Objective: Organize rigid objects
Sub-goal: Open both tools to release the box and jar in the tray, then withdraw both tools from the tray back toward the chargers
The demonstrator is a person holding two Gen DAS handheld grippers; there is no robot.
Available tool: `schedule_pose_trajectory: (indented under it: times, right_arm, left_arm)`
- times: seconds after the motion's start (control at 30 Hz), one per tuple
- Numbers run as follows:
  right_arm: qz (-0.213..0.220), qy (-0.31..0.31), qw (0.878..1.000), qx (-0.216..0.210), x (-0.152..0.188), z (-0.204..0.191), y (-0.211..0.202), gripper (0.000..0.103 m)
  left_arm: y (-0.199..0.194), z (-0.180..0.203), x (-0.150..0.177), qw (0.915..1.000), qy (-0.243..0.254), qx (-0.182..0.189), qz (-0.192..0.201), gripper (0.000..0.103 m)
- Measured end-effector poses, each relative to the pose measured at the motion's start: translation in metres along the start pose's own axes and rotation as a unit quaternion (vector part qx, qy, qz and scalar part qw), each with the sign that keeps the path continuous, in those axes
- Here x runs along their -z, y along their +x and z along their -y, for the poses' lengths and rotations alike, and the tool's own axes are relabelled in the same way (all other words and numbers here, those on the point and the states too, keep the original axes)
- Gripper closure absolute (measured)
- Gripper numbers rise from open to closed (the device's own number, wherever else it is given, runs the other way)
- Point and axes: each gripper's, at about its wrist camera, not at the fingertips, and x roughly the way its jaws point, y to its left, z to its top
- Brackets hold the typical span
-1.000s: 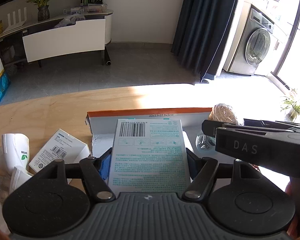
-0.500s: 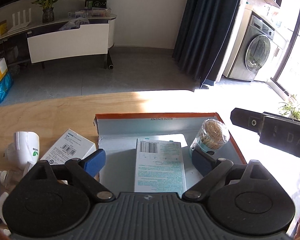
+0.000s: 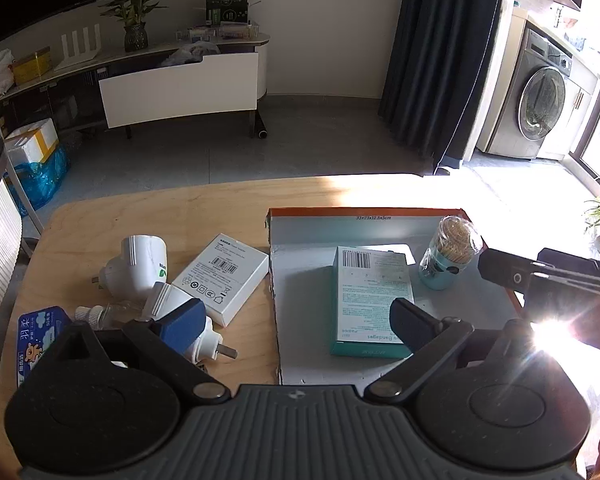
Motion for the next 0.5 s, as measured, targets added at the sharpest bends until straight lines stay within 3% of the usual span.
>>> schedule_pose_trajectory:
  times: [0.5]
  right_arm:
    - [-0.004,-0.017,0.999,-0.026,0.010,-0.035,-0.011,0.024]
  left_arm:
    - [-0.021,-0.038,0.018,0.9992,-0.033,-0.020,0.005,0.002]
